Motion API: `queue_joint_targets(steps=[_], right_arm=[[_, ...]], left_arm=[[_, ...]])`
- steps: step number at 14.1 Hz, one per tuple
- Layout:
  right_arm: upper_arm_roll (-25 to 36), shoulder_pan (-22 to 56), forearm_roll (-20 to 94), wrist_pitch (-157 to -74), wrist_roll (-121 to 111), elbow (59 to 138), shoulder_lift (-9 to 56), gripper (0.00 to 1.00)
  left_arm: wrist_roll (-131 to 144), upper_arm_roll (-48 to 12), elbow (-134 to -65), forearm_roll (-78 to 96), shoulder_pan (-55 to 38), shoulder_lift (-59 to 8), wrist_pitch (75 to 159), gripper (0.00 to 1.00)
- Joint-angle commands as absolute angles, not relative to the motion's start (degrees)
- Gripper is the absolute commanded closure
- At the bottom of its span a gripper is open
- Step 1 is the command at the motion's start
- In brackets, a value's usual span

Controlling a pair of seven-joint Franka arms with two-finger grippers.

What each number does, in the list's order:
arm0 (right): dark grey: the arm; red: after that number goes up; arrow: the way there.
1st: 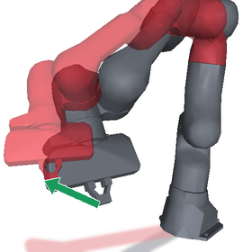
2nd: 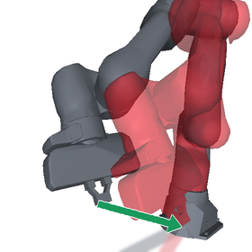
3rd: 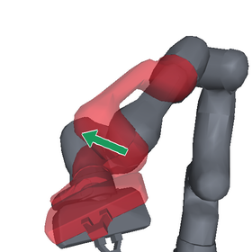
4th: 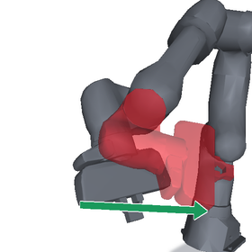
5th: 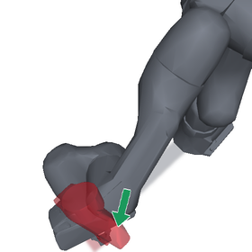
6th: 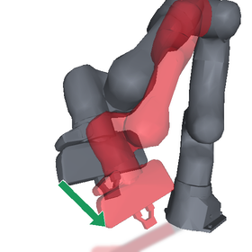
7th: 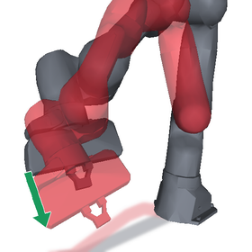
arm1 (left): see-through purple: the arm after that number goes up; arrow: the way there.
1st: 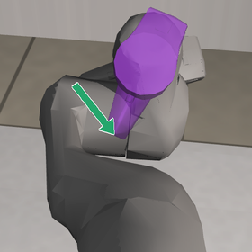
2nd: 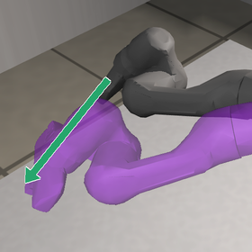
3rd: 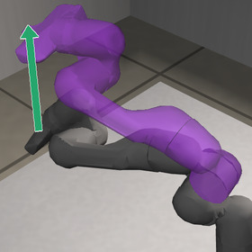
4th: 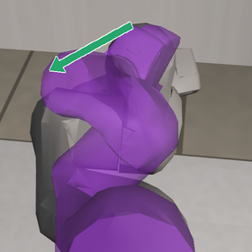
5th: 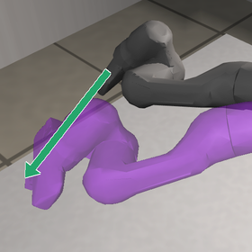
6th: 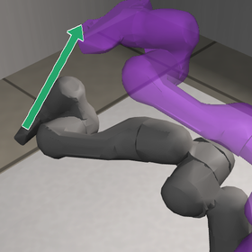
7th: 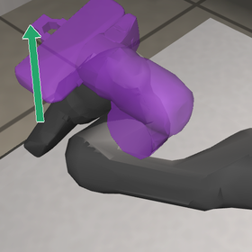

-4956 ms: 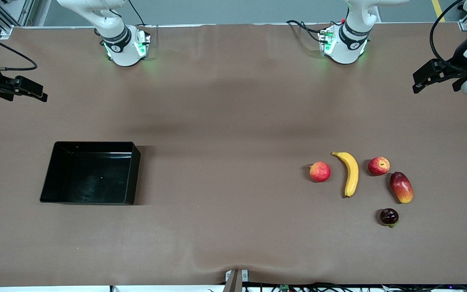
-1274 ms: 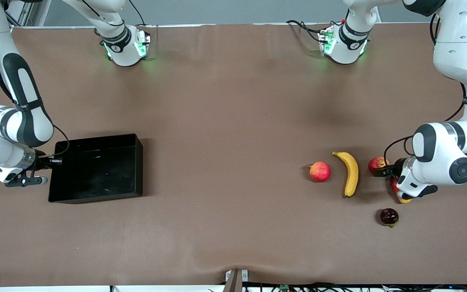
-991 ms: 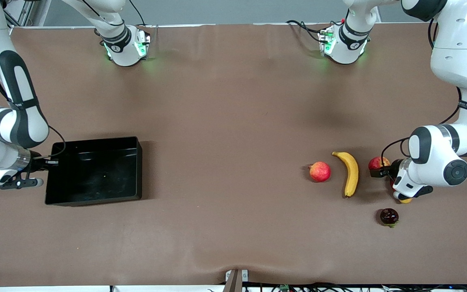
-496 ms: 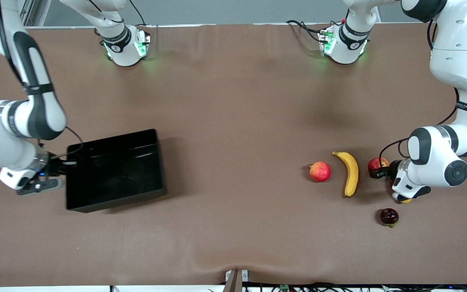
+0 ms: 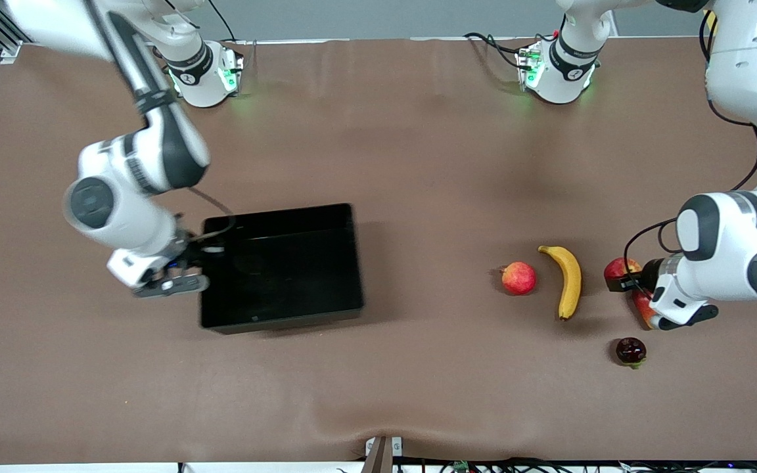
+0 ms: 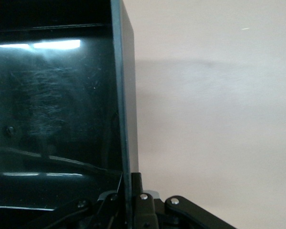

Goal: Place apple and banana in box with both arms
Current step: 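Drag the tray toward the fruit while the left gripper grasps the red apple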

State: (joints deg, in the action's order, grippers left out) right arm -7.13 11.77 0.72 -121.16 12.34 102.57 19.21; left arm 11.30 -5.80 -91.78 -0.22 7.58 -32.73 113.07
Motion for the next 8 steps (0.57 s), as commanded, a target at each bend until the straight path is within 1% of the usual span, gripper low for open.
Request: queue_joint_targets(steps=[1, 3, 8], right_arm=[[-6.59, 16.42, 1.49, -120.5, 16.17, 102.39, 18.1, 1.0], [-6.59, 20.11, 1.58, -120.41, 16.26, 102.48, 18.46, 1.0], [-6.59, 25.57, 2.02, -121.2, 19.75, 102.92, 21.79, 1.0]], left_arm=[[11.69, -5.89, -87.64, 0.88, 6.6, -32.61, 110.48, 1.0], [12.39, -5.98, -86.22, 0.88, 5.37, -32.26, 110.48, 1.0], [20.9, -6.24, -86.13, 0.88, 1.33, -30.06, 109.17, 1.0]])
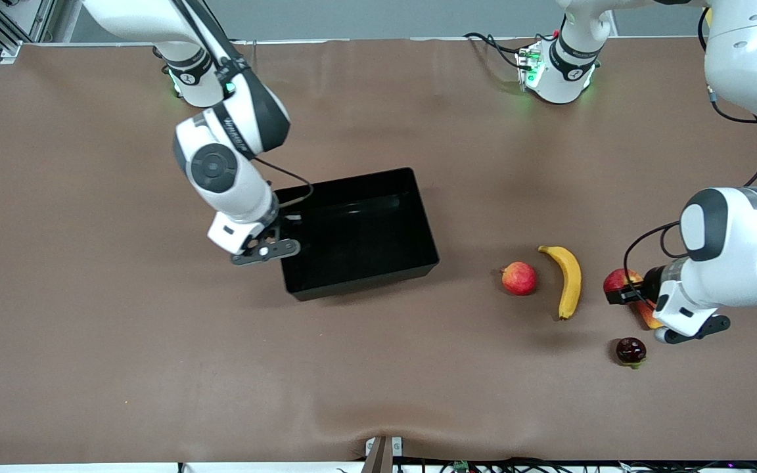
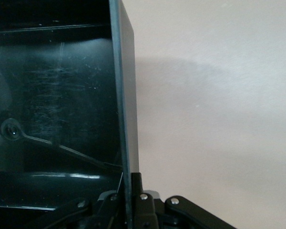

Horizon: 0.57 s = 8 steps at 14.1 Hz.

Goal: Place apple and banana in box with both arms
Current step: 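Drag the tray toward the fruit while the left gripper grasps the red apple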

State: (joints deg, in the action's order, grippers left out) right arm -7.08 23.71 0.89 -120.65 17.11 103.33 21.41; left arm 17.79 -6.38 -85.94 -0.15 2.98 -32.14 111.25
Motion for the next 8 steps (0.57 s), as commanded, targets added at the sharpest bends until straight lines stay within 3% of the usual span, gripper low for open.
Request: queue_joint_targets(steps=[1, 6, 7, 8], right_arm=[[-6.59, 27.32, 2.37, -122.07, 21.86, 102.66, 22.67, 1.0], [-6.59, 32.07, 2.81, -130.24, 34.16, 102.74, 27.15, 1.0], [-6.59, 32.6, 2.81, -130.51, 36.28, 102.74, 27.51, 0.8], [-6.5, 32.78, 2.73, -130.69, 37.95, 102.74, 27.51, 0.31]], left_arm=[[22.83, -6.33, -86.13, 0.79, 0.1, -29.8, 108.9, 1.0], [34.87, -6.5, -86.04, 0.7, -6.23, -26.99, 107.23, 1.0], [36.46, -6.68, -85.87, 0.79, -6.85, -26.37, 107.23, 1.0], [36.82, -7.46, -84.83, 0.88, -7.12, -25.41, 107.23, 1.0]])
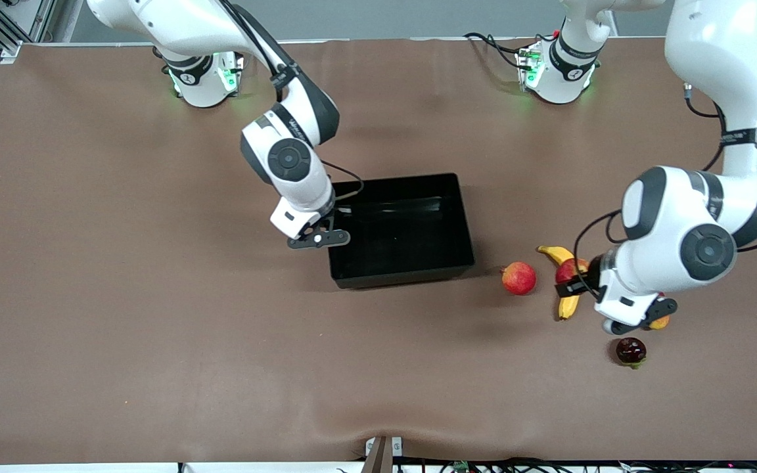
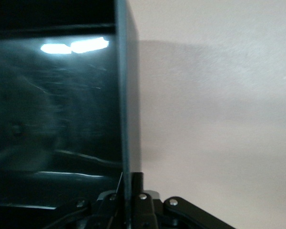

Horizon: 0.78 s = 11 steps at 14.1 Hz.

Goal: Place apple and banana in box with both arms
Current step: 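Drag the tray toward the fruit while the left gripper grasps the red apple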

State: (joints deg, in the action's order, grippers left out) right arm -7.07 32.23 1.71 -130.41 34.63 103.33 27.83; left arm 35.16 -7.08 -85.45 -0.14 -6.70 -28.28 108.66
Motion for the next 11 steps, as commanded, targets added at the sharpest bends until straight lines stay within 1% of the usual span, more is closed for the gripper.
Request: queue_joint_targets(steps=[1, 3, 5, 7, 9, 11], right_arm=[[-6.5, 32.78, 2.64, -130.69, 39.53, 102.66, 27.42, 0.0], [-6.33, 32.35, 1.76, -130.52, 39.82, 102.48, 27.16, 0.0], [-5.89, 31.64, 1.67, -130.26, 39.38, 102.39, 25.94, 0.0], [-5.98, 28.67, 1.58, -129.9, 38.5, 102.31, 24.09, 0.0], [-5.98, 25.85, 1.58, -129.29, 34.39, 102.57, 22.42, 0.0], [-5.98, 22.34, 1.58, -124.22, 29.9, 102.31, 20.84, 0.0]], left_arm=[[37.26, -8.95, -84.73, 0.97, -6.86, -24.36, 107.14, 1.0], [42.5, -12.37, -85.25, 0.97, -7.03, -22.94, 106.44, 1.0], [51.29, -15.63, -85.25, 0.71, -7.38, -23.99, 106.87, 1.0], [55.35, -16.7, -86.48, 0.44, -10.18, -25.39, 109.14, 1.0], [62.98, -16.7, -90.94, 0.09, -13.52, -25.58, 115.01, 1.0], [68.18, -16.7, -97.0, 0.0, -17.04, -25.49, 123.27, 1.0]])
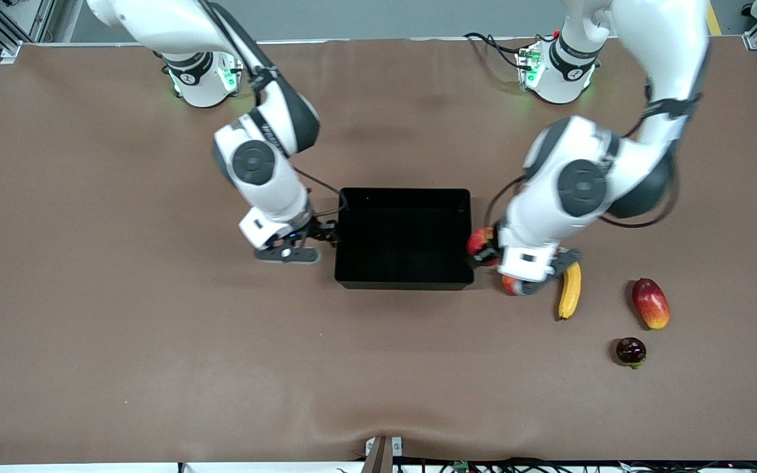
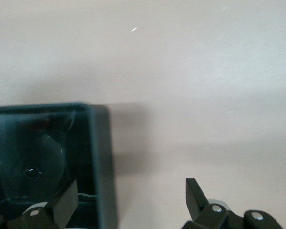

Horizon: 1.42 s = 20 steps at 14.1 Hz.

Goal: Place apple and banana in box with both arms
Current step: 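Drop the apple into the tray while the right gripper releases and withdraws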

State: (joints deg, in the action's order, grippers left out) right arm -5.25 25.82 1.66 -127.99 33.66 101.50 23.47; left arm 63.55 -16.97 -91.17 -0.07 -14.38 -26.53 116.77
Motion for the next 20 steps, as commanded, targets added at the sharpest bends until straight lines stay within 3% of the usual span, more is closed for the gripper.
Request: queue_joint_targets(steps=[1, 4, 8, 9, 10, 11, 12, 16, 20], right_arm=[[-5.98, 20.32, 1.58, -122.97, 27.36, 102.3, 19.87, 0.0], [-6.06, 13.91, 1.76, -120.5, 17.26, 102.39, 18.11, 0.0], [-6.15, 6.17, 1.76, -119.36, 8.98, 102.39, 17.05, 0.0], [-6.07, 4.76, 1.76, -119.09, 7.05, 102.48, 16.44, 0.0], [-6.06, 3.35, 1.76, -118.48, 5.2, 102.48, 15.83, 0.0], [-6.06, 2.47, 1.76, -117.95, 3.97, 102.48, 15.04, 0.0], [-6.06, 2.11, 1.76, -116.99, 3.69, 102.48, 13.99, 0.0], [-5.98, 1.41, 1.67, -108.3, 3.69, 102.48, 8.89, 0.0], [-5.98, 0.62, 1.58, -97.06, 3.6, 102.22, -1.73, 0.0]], left_arm=[[69.94, -16.7, -99.9, -0.09, -18.09, -25.58, 126.88, 1.0], [71.72, -16.61, -108.52, -1.4, -20.13, -26.01, 136.3, 1.0], [71.72, -16.7, -109.42, -1.76, -20.65, -31.28, 137.9, 1.0], [71.72, -16.7, -109.42, -1.76, -20.92, -32.07, 137.9, 0.93], [71.72, -16.7, -109.25, -1.76, -21.0, -32.6, 137.99, 0.76], [71.46, -16.61, -109.07, -1.84, -21.01, -32.87, 137.9, 0.26], [71.46, -16.61, -108.9, -3.32, -21.01, -33.05, 137.99, 0.0], [71.63, -16.35, -105.39, -4.22, -19.52, -28.5, 134.06, 0.0], [68.05, -16.35, -93.11, -4.31, -13.37, -23.38, 117.47, 0.0]])
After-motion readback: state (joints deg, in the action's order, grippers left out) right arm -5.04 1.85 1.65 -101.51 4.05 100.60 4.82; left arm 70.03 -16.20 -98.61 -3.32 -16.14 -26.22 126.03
